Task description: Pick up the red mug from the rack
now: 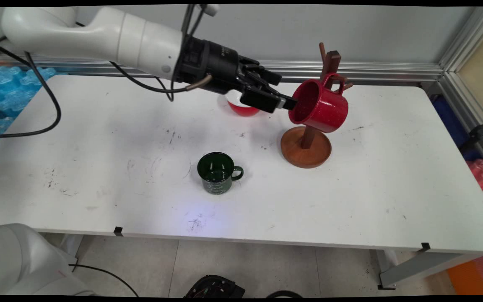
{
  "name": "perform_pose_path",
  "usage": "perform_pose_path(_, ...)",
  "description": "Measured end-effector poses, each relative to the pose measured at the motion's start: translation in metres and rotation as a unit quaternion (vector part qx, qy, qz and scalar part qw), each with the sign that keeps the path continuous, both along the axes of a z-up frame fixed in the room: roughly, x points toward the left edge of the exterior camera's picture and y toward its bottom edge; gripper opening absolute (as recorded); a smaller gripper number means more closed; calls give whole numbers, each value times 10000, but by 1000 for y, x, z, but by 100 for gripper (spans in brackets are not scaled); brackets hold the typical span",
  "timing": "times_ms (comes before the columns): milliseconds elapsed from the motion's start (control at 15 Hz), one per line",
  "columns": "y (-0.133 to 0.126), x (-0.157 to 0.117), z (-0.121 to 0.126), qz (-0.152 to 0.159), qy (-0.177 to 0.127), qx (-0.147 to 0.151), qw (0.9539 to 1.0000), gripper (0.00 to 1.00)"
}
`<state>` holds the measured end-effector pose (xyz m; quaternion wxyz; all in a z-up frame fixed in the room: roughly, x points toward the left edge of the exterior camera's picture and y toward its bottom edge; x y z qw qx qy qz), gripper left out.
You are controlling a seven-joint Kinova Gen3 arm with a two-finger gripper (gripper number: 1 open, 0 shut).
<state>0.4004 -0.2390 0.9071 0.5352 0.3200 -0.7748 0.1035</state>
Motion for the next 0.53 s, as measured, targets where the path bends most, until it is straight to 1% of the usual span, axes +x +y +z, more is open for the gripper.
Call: perform_pose_path(533,-11,-20,-20,49,-9,128,9999,100)
